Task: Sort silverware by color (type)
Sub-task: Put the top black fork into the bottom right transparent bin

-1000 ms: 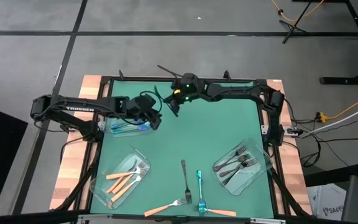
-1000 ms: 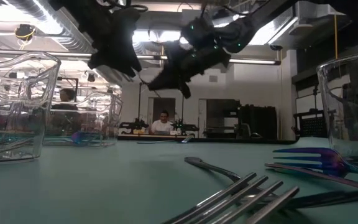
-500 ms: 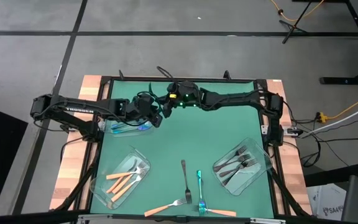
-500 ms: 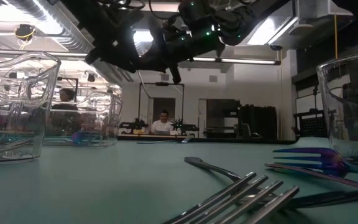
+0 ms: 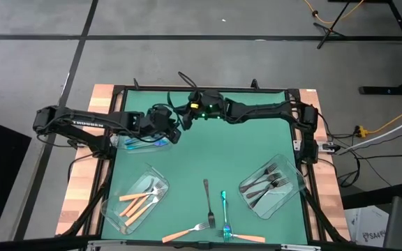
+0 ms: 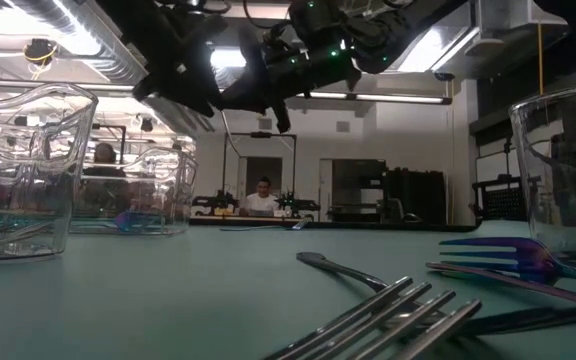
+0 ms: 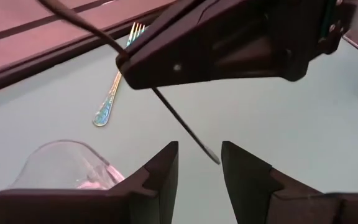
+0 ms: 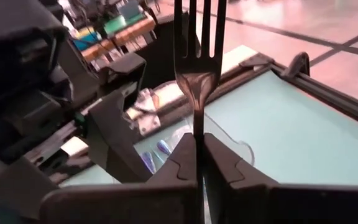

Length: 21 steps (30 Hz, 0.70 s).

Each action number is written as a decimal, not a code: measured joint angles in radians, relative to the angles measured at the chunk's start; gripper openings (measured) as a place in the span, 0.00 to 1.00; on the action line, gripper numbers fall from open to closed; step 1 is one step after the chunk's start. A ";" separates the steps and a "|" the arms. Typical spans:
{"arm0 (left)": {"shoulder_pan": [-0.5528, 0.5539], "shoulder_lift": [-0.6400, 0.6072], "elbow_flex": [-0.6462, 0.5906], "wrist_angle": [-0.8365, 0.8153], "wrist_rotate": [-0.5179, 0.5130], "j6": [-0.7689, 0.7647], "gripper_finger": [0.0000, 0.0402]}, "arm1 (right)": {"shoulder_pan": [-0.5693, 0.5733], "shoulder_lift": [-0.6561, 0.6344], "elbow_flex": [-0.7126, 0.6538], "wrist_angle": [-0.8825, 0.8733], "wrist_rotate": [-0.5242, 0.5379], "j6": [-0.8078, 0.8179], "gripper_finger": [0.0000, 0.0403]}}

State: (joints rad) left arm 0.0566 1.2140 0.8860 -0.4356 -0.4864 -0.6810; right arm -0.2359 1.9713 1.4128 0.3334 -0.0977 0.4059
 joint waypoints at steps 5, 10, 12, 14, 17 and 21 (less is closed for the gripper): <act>0.000 -0.080 0.000 -0.022 -0.003 0.014 0.29 | 0.000 0.000 0.000 0.090 -0.025 0.044 0.00; -0.007 -0.180 0.000 -0.042 -0.019 0.037 0.29 | -0.002 0.000 0.000 0.207 -0.026 0.134 0.00; -0.015 -0.218 0.000 -0.065 -0.048 0.040 0.29 | 0.000 0.000 0.000 0.254 -0.024 0.160 0.00; -0.026 -0.250 0.000 -0.060 -0.082 0.045 0.29 | 0.000 0.000 0.000 0.300 -0.023 0.190 0.00; -0.042 -0.286 0.000 -0.049 -0.122 0.049 0.29 | 0.001 0.000 0.000 0.342 0.005 0.220 0.00; -0.061 -0.302 0.000 -0.013 -0.154 0.075 0.29 | 0.001 0.000 0.000 0.373 0.028 0.251 0.00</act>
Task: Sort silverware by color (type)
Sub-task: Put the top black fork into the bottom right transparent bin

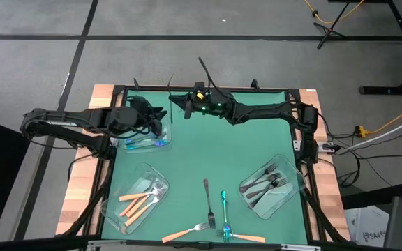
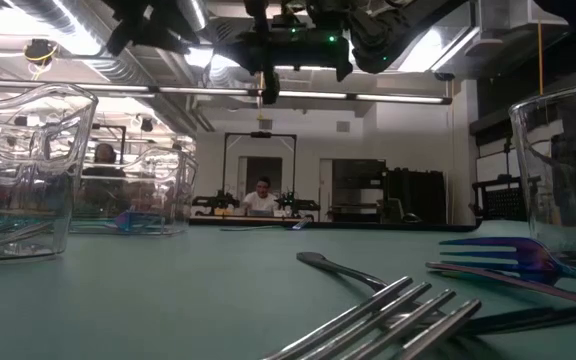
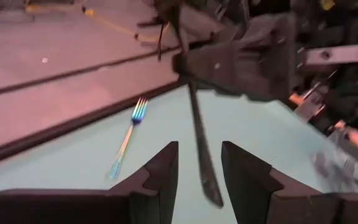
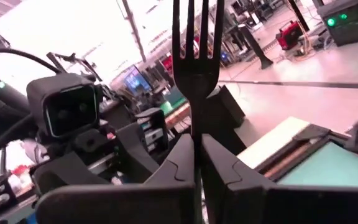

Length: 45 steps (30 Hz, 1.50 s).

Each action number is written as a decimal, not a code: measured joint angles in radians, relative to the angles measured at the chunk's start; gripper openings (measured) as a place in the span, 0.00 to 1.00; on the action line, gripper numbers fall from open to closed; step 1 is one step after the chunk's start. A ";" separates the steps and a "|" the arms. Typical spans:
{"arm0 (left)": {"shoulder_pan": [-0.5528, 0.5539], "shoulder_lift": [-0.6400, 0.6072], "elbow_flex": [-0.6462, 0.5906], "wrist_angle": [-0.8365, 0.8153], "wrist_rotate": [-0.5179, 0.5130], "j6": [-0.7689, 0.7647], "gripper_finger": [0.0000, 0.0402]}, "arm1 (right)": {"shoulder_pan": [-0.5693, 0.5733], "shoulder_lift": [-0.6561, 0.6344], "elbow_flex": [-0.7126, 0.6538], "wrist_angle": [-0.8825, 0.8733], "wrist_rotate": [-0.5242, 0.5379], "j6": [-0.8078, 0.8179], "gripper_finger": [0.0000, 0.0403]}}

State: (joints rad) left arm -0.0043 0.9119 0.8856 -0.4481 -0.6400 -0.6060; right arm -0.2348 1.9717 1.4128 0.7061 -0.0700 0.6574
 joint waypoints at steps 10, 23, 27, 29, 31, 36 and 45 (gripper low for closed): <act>-0.005 0.006 0.000 0.075 -0.004 0.040 0.29 | 0.045 0.000 0.000 0.002 0.000 -0.038 0.00; -0.005 0.006 0.000 0.093 0.049 0.040 0.29 | 0.078 0.000 0.000 0.037 0.061 -0.086 0.00; -0.005 0.011 0.000 0.092 0.050 0.040 0.29 | 0.078 0.000 0.000 0.080 0.062 -0.078 0.00; -0.005 0.019 0.000 0.090 0.061 0.040 0.29 | 0.078 0.000 0.000 0.089 0.063 -0.076 0.00; -0.005 0.028 0.000 0.091 0.076 0.040 0.29 | 0.078 0.000 0.000 0.101 0.063 -0.075 0.00; -0.005 0.065 0.000 0.092 0.085 0.035 0.29 | 0.078 0.000 0.000 0.105 0.063 -0.075 0.00; -0.005 0.079 0.000 0.091 0.081 0.032 0.28 | 0.078 0.000 0.000 0.104 0.067 -0.079 0.00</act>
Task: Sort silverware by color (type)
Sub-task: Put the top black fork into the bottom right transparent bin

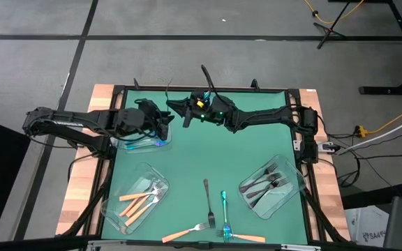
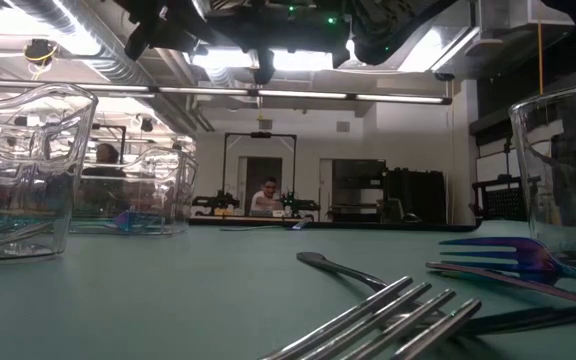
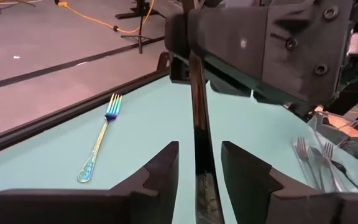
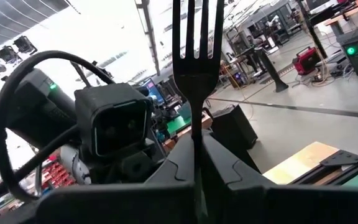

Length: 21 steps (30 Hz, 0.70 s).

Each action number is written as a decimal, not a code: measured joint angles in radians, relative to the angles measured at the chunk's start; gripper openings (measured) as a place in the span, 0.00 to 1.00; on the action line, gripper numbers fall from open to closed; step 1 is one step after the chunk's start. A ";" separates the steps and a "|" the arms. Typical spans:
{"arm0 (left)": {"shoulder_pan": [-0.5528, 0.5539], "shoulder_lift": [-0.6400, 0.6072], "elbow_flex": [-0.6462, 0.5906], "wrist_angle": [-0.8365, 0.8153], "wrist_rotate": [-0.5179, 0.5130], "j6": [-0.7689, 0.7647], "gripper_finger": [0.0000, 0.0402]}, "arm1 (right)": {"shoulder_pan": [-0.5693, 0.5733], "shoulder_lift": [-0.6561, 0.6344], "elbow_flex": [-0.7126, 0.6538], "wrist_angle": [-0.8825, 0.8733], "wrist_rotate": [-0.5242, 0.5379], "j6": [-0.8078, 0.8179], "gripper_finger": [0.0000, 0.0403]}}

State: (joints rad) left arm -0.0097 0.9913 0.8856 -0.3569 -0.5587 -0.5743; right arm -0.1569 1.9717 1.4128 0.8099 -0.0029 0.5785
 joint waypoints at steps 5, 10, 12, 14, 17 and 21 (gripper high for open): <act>0.000 0.000 0.000 -0.026 -0.008 -0.023 0.23 | 0.000 0.000 0.000 -0.001 0.055 -0.009 0.00; 0.000 0.000 0.000 -0.045 -0.012 -0.026 0.18 | 0.000 0.000 0.000 -0.007 0.117 -0.011 0.00; 0.000 0.000 0.000 -0.048 -0.016 -0.026 0.16 | 0.000 0.000 0.000 -0.008 0.126 -0.011 0.00; 0.000 0.000 0.000 -0.050 -0.031 -0.026 0.14 | 0.000 0.000 0.000 -0.007 0.132 -0.011 0.00; 0.000 0.000 0.000 -0.056 -0.037 -0.026 0.11 | 0.000 0.000 0.000 -0.008 0.133 -0.011 0.00; 0.000 0.000 0.000 -0.056 -0.037 -0.026 0.04 | 0.000 0.000 0.000 -0.007 0.132 -0.011 0.00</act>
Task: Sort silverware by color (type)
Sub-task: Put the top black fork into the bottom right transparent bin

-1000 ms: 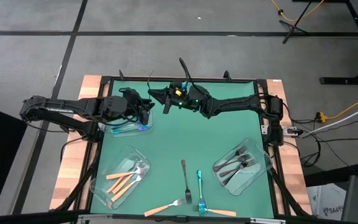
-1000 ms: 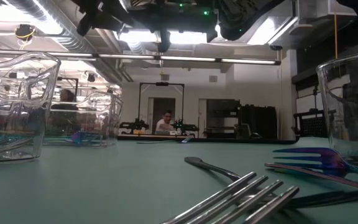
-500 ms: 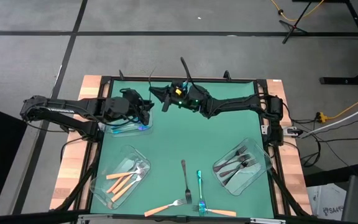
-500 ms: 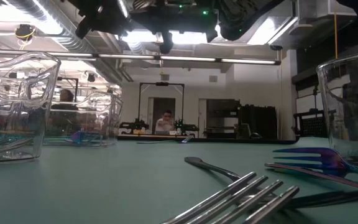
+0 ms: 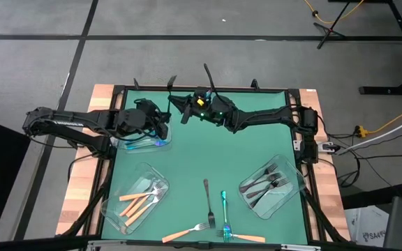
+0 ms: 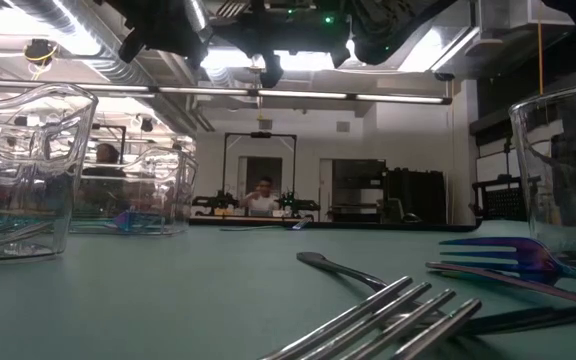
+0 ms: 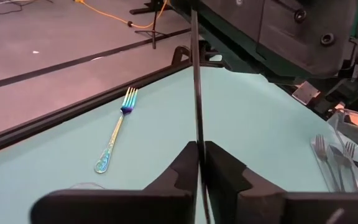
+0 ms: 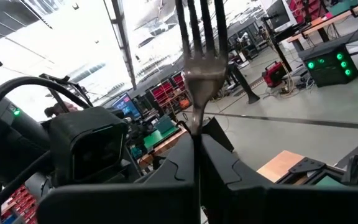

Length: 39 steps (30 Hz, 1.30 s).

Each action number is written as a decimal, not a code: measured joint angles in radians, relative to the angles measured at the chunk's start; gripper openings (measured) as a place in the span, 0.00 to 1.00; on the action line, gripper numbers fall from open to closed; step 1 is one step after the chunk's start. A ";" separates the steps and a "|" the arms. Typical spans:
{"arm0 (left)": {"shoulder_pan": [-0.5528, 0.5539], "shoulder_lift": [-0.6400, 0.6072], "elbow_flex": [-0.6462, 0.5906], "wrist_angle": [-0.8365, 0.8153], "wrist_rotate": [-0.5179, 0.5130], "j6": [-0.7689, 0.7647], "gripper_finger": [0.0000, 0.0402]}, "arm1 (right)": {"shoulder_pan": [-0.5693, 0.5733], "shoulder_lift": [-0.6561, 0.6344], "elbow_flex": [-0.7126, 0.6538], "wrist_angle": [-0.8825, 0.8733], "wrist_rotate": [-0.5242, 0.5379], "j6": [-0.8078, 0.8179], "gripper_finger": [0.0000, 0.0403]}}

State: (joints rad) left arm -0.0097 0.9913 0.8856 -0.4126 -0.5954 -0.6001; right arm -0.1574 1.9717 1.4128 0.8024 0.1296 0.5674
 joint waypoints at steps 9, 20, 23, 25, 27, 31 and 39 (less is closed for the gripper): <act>0.000 0.000 0.000 -0.002 -0.004 -0.004 0.01 | 0.000 0.000 0.000 0.001 -0.015 -0.001 0.00; -0.001 0.000 0.000 0.005 0.011 0.004 0.00 | -0.013 0.000 0.000 -0.004 -0.117 0.002 0.21; -0.001 0.000 0.000 0.004 0.015 0.003 0.00 | -0.025 0.000 0.000 -0.011 -0.221 0.004 0.26; -0.001 0.000 0.000 0.004 0.021 0.003 0.00 | -0.030 -0.002 0.000 -0.031 -0.291 0.022 0.27; -0.001 0.000 0.000 0.003 0.026 0.003 0.00 | -0.037 -0.006 0.001 -0.061 -0.343 0.031 0.27; -0.001 0.000 0.000 0.002 0.041 0.003 0.00 | -0.049 -0.016 0.001 -0.129 -0.418 0.027 0.25; -0.020 0.000 0.000 0.002 0.036 0.001 0.00 | -0.077 -0.035 0.000 -0.268 -0.456 -0.077 0.24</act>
State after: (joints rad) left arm -0.0298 0.9913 0.8856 -0.4107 -0.5597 -0.5991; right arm -0.2339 1.9365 1.4132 0.5344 -0.3265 0.4907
